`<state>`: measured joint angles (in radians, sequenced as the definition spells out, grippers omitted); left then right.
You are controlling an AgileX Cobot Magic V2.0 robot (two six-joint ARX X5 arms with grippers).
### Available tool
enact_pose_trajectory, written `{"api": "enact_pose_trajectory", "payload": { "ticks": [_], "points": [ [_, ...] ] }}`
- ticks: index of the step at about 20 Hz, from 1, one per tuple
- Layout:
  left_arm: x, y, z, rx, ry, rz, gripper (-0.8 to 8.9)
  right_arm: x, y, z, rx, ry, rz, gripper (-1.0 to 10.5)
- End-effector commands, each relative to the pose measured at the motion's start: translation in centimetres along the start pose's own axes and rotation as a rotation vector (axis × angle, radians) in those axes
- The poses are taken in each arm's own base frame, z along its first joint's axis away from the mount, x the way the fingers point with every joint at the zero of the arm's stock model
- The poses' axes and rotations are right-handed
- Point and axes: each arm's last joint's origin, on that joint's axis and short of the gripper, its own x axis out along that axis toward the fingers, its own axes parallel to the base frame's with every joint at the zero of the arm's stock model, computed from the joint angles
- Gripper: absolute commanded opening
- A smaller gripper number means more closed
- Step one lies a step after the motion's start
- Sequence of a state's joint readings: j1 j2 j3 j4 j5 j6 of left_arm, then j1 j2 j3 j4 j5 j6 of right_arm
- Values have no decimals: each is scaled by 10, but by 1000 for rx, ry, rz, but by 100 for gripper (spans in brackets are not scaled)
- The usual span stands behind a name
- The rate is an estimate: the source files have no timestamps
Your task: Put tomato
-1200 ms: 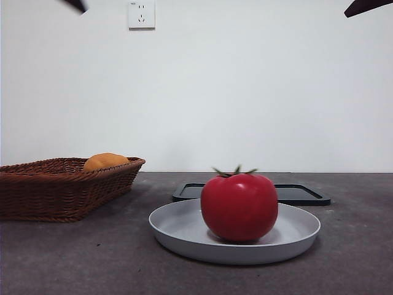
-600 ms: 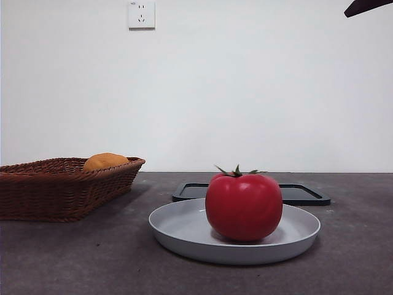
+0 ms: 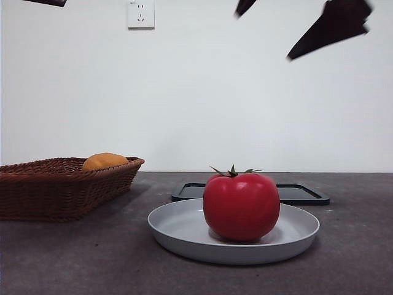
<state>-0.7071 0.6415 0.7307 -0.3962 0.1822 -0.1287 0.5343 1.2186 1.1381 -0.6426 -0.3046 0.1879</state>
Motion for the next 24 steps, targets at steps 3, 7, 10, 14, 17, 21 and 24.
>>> {"api": "enact_pose_trajectory", "payload": {
  "ticks": [3,7,10,14,17,21,24],
  "points": [
    [0,-1,2,11,-9,-6,716,49,9,5,-5,185,-53,576],
    [0,-1,2,11,-10,-6,716,91,10,-7,-1,359,-111,619],
    [0,-1,2,11,-9,-6,716,115,9,-17,-4,435,-146,654],
    [0,-1,2,11,-9,-6,715,140,5,-28,-16,499,-197,653],
    [0,-1,2,11,-9,-6,716,154,1,-36,-11,545,-206,653],
    [0,-1,2,11,-10,-6,716,168,-3,-45,6,602,-191,644],
    [0,-1,2,11,-10,-6,715,172,-4,-48,11,618,-193,475]
  ]
}}
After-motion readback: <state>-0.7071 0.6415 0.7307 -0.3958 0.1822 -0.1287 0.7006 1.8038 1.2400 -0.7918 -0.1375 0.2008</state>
